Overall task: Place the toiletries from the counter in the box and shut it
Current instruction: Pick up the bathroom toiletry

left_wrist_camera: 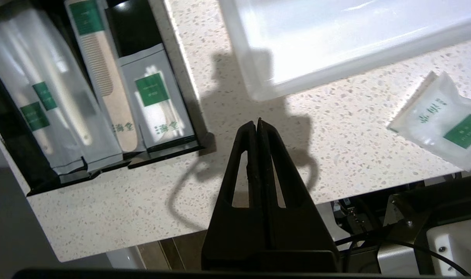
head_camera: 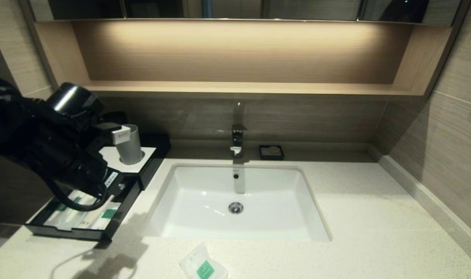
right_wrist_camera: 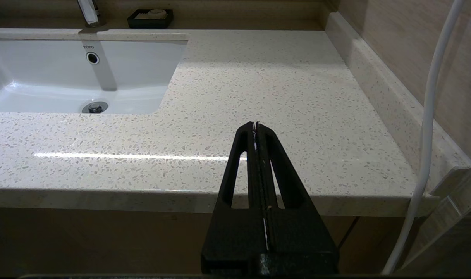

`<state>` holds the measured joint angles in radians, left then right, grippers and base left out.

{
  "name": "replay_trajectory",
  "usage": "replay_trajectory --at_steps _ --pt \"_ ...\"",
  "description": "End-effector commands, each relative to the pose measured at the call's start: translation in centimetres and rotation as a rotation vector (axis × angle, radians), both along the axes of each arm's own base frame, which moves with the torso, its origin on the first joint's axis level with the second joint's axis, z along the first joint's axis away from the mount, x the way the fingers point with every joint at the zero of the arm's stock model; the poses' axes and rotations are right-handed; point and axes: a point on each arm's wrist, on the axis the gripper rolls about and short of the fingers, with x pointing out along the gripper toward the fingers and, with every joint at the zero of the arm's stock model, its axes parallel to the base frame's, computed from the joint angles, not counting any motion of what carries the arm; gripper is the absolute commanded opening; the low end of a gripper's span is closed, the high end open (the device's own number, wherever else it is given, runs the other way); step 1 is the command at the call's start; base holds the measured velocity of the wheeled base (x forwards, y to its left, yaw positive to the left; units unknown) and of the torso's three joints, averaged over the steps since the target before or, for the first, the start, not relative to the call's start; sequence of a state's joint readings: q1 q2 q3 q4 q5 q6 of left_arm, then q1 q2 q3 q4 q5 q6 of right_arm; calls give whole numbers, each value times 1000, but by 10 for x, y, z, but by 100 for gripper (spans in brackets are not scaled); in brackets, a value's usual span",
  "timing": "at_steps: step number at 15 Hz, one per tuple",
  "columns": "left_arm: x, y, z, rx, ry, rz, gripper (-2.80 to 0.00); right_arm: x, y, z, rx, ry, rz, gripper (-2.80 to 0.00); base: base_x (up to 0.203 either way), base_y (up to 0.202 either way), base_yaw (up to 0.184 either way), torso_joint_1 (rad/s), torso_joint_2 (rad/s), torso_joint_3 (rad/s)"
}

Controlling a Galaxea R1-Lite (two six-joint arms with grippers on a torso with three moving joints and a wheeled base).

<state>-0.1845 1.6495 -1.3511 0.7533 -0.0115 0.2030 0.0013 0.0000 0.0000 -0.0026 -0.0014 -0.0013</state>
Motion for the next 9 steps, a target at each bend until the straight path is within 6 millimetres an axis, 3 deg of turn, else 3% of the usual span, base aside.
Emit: replay_trajectory --at_steps 1,5,9 --pt "-15 -24 2 -2 -12 -105 -280 0 0 0 0 1 0 -280 0 0 0 0 0 0" --pt "-36 -57 -12 -6 -15 -260 -280 0 0 0 0 0 0 -280 0 0 0 0 0 0" --pt "-55 -77 -21 -4 1 -367 -280 0 0 0 0 1 0 -280 0 0 0 0 0 0"
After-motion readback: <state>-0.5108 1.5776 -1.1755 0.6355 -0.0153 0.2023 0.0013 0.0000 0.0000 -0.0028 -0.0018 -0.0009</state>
